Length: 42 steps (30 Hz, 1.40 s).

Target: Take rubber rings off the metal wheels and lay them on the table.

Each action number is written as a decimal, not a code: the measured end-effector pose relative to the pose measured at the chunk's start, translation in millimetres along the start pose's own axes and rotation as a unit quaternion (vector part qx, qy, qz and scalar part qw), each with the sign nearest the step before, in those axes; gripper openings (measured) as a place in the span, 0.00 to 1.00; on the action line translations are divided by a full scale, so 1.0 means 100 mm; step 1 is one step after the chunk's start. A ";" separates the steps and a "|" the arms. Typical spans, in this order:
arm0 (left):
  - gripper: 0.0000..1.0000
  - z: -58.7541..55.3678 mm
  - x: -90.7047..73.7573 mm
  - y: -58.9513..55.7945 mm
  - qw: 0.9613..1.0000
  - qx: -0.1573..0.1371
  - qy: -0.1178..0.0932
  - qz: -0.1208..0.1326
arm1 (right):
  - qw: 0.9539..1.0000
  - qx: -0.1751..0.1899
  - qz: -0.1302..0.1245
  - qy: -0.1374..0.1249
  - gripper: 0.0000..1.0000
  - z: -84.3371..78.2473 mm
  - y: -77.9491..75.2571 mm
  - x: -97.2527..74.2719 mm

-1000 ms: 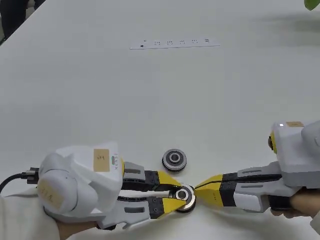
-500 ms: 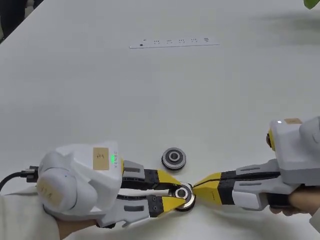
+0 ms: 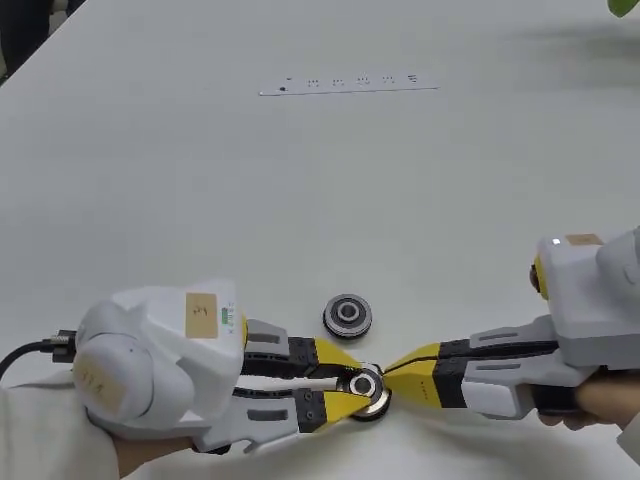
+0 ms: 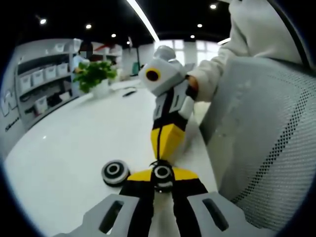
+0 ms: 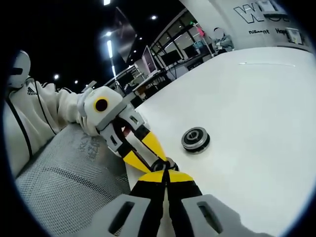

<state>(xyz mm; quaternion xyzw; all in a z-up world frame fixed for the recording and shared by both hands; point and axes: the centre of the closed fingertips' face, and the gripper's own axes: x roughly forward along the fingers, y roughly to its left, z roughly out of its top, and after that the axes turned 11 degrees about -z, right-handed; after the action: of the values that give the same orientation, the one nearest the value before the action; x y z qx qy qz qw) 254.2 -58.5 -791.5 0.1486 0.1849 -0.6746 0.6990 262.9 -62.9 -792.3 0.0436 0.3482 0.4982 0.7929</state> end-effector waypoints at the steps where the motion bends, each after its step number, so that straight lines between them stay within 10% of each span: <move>1: 0.14 0.00 0.00 0.00 1.000 0.000 0.000 0.000 | 1.000 -0.001 0.000 0.000 0.00 0.00 0.00 0.00; 19: 0.14 0.00 0.00 0.00 1.000 -0.001 0.000 0.000 | 0.999 0.012 0.040 -0.025 0.00 0.12 0.17 0.01; 42: 0.14 0.00 0.01 0.01 1.000 0.003 0.004 0.002 | 1.000 0.003 -0.002 0.004 0.00 0.03 0.06 0.06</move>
<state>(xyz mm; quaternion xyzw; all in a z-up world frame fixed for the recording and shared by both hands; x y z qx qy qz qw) 254.8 -59.6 -791.8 0.1540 0.1857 -0.6731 0.6991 261.7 -53.8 -790.4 0.0431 0.3527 0.4959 0.7924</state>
